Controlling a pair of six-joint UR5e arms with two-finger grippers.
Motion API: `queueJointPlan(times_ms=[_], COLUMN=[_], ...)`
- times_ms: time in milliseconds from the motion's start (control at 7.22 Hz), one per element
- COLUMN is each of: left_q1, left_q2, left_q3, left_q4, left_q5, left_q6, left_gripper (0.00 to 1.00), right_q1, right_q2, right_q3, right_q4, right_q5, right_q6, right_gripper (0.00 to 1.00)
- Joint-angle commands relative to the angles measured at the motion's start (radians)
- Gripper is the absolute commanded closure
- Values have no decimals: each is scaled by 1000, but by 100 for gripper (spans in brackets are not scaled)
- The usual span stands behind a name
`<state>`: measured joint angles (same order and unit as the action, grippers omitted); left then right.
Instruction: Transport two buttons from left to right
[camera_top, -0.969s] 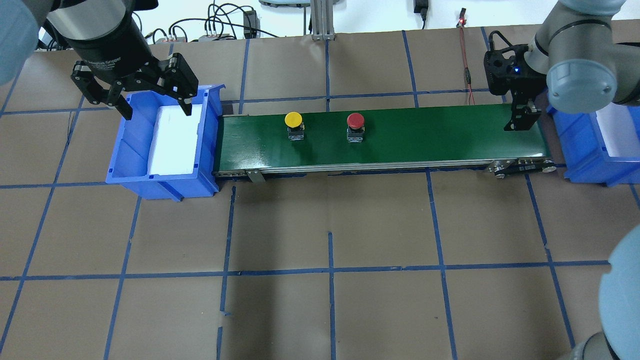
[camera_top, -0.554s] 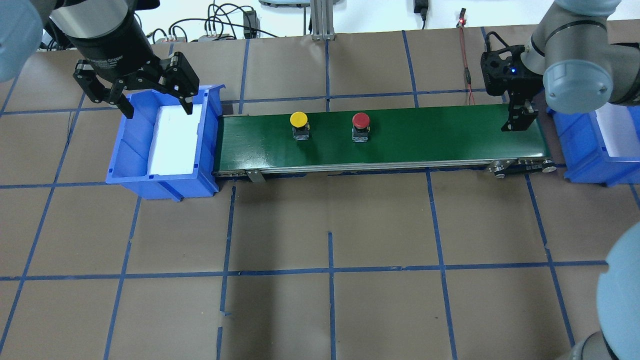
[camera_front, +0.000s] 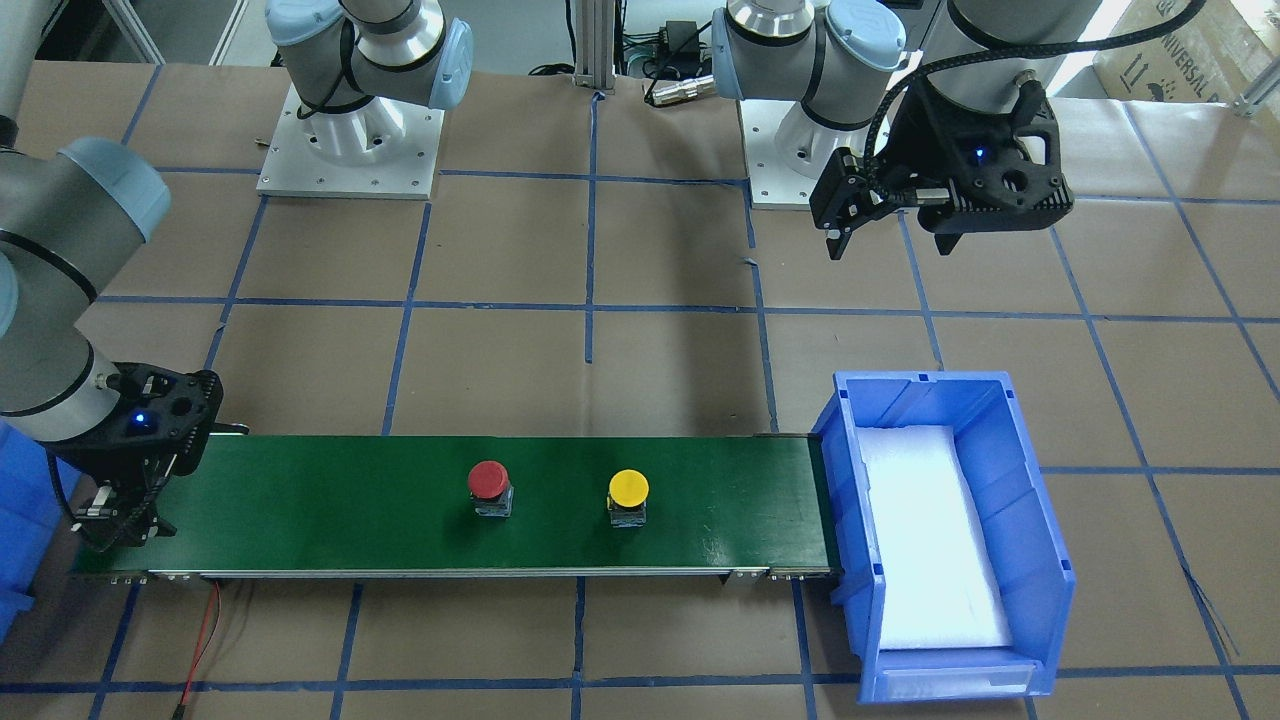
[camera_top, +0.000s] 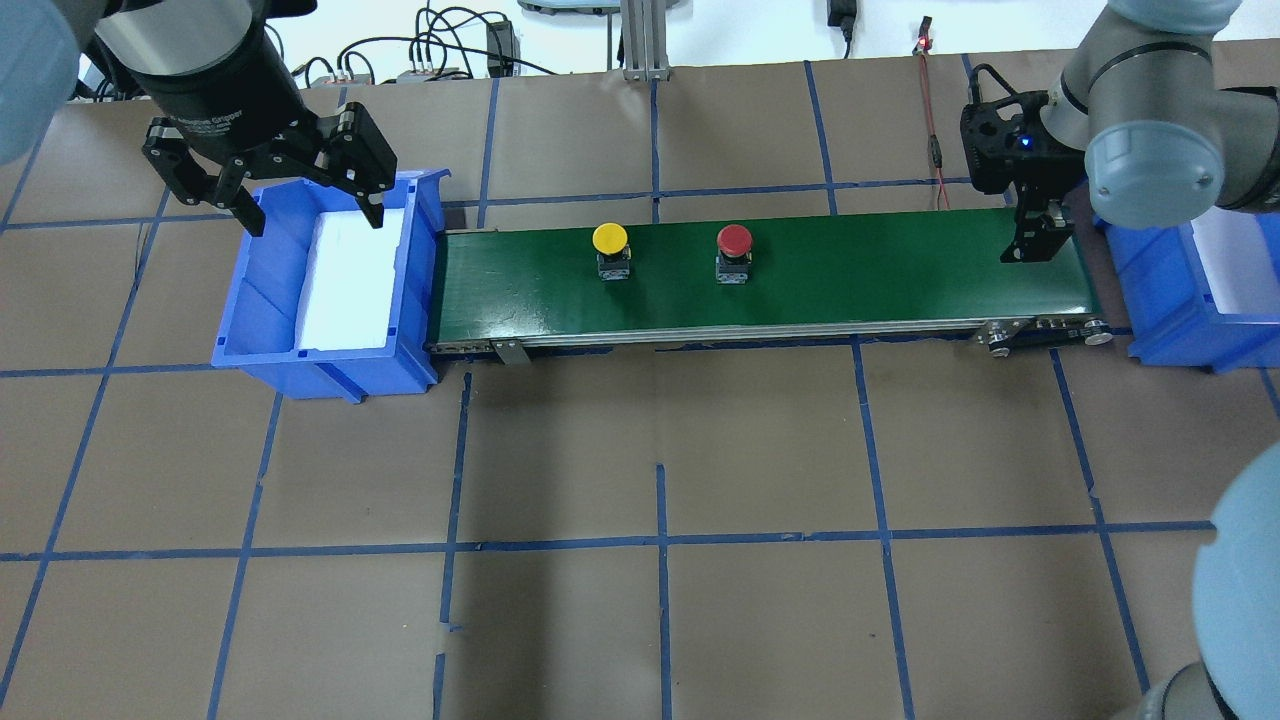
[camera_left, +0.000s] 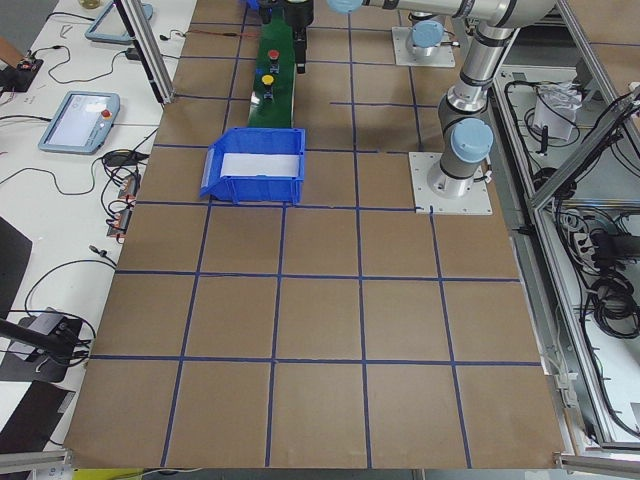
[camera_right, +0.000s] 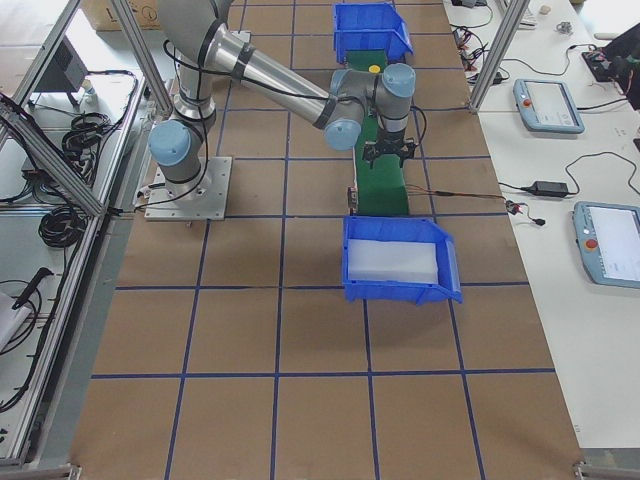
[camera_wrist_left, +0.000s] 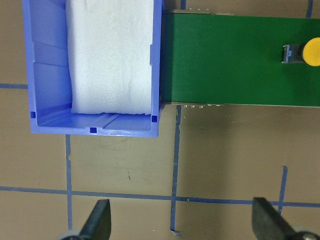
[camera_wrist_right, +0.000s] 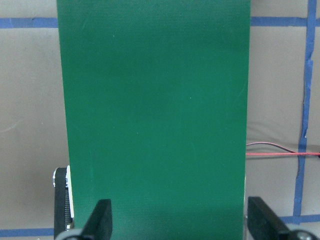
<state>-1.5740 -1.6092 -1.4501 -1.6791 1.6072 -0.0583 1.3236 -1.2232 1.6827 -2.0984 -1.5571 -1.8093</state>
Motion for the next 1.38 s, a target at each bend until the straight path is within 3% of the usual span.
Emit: queueJointPlan(times_ms=[0, 1246], left_q1=[0, -9], left_q2=[-1, -6], left_q3=[-1, -13], left_q4=[-1, 9], left_q5=[0, -4], left_q6=[0, -6], left_gripper=[0, 0], right_q1=[0, 2], right_q2=[1, 1], right_q3=[0, 3], right_q4=[0, 1], right_q5=[0, 0], right_q6=[1, 31], right_gripper=[4, 4])
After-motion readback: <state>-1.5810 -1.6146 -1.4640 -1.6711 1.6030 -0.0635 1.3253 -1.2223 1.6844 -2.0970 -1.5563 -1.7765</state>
